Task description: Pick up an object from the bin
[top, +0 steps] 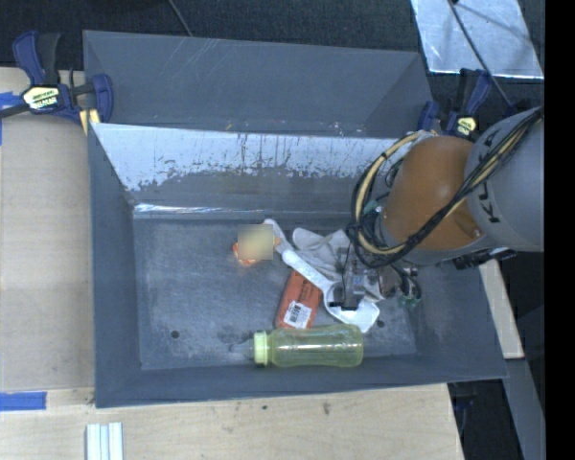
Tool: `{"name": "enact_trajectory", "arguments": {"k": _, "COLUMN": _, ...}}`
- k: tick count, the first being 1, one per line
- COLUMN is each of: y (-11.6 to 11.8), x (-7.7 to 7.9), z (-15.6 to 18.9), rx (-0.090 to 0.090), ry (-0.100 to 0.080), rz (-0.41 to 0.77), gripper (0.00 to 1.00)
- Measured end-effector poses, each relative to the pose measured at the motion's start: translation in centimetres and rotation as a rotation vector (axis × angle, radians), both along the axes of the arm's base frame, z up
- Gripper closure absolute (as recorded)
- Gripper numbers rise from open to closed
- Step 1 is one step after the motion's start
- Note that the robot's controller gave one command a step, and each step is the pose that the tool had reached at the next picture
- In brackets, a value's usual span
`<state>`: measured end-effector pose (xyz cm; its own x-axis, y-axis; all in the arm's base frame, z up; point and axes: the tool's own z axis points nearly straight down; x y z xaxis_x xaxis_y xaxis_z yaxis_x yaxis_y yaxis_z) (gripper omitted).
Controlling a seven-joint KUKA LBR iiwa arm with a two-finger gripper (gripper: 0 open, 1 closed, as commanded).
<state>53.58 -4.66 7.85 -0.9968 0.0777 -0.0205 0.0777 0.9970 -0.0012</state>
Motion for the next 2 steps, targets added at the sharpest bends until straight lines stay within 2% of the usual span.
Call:
{"name": "enact_trajectory", "arguments": {"k": 1, "y": -1.2, "x": -0.4, "z": 5.5, "rx": 0.002, "ry": 0.022, "rz": 0.015, "gripper": 1.00}}
{"name": "enact_trajectory", "arguments": {"k": 2, "y": 0.2, "x": -2.2, "z": 12.5, "rx": 0.001, "ry": 0.019, "rz": 0.087, "gripper": 1.00}}
